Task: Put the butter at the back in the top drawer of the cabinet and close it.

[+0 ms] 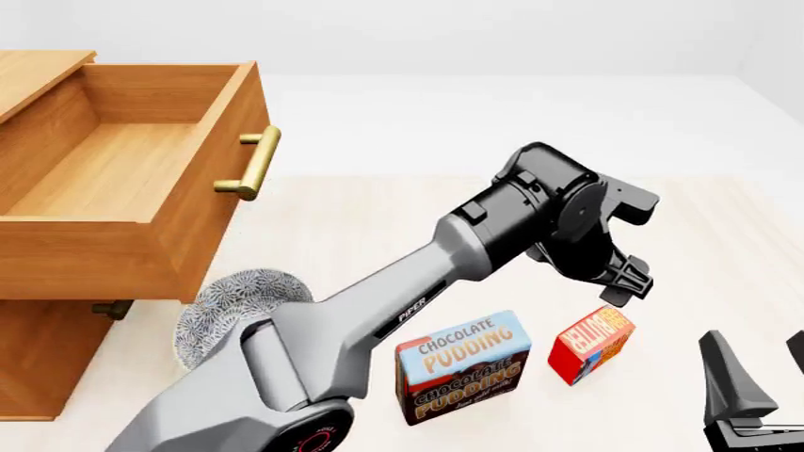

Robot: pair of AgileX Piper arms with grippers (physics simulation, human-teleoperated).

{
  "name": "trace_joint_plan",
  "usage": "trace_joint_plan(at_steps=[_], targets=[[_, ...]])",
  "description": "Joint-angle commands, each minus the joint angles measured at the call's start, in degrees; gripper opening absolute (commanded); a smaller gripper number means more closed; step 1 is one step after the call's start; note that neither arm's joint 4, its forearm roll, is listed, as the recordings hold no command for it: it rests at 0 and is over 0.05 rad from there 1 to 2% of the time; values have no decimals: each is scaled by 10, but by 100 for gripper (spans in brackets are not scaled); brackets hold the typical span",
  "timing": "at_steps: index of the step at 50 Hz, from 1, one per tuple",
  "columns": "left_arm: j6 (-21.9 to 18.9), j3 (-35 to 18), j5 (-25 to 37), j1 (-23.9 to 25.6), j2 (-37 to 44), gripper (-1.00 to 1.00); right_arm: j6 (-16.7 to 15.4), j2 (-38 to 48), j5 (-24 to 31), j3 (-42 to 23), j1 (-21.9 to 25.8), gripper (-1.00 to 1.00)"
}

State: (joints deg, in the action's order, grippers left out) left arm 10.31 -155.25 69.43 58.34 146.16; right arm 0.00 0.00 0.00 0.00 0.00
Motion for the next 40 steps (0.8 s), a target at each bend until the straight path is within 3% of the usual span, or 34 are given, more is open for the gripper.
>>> trace_joint_plan(at_steps=[1, 33, 40], targets=[[7, -11, 1, 8, 17, 100, 0, 0, 0, 0, 0, 100], [21, -8, -11, 15, 46, 100, 0, 0, 0, 0, 0, 100], [25, 20, -26, 20, 34, 100, 0, 0, 0, 0, 0, 100]])
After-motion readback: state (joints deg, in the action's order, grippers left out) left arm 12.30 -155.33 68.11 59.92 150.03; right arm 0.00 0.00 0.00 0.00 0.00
